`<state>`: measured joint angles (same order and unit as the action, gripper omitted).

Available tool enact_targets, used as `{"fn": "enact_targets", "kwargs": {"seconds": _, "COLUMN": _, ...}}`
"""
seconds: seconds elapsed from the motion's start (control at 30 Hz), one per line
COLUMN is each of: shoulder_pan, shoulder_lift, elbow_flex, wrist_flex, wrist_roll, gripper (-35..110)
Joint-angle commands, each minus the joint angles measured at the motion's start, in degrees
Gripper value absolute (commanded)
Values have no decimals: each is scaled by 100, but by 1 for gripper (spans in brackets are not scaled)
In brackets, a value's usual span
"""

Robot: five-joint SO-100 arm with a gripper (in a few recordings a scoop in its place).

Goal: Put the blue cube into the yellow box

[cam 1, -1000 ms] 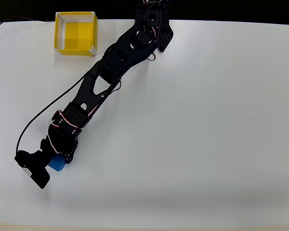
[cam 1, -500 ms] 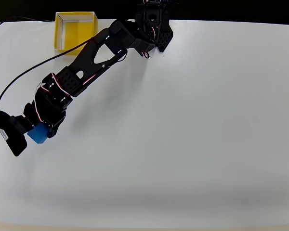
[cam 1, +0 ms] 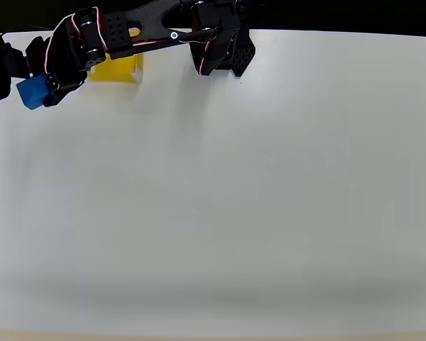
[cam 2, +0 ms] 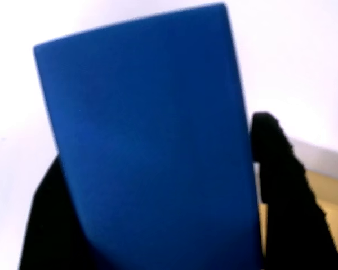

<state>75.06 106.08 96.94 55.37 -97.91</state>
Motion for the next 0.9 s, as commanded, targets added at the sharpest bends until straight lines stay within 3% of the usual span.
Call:
{"fn": "enact_targets", "kwargs": {"seconds": 0.0, "shoulder_pan": 624, "shoulder_lift": 1011, "elbow_flex": 237, "wrist_flex": 176, "wrist_roll": -193, "gripper": 18}}
{"fn": "enact_targets", "kwargs": {"seconds": 0.57, "shoulder_pan": 1714, "shoulder_lift": 2092, "elbow_flex": 2013, "wrist_flex": 835, "wrist_roll": -475, "gripper": 18}}
{"fn": "enact_targets", "kwargs": {"seconds": 0.87, "shoulder_pan": 1723, "shoulder_lift": 2426, "elbow_flex": 3261, "wrist_flex": 123, "wrist_roll": -475, "gripper": 18}}
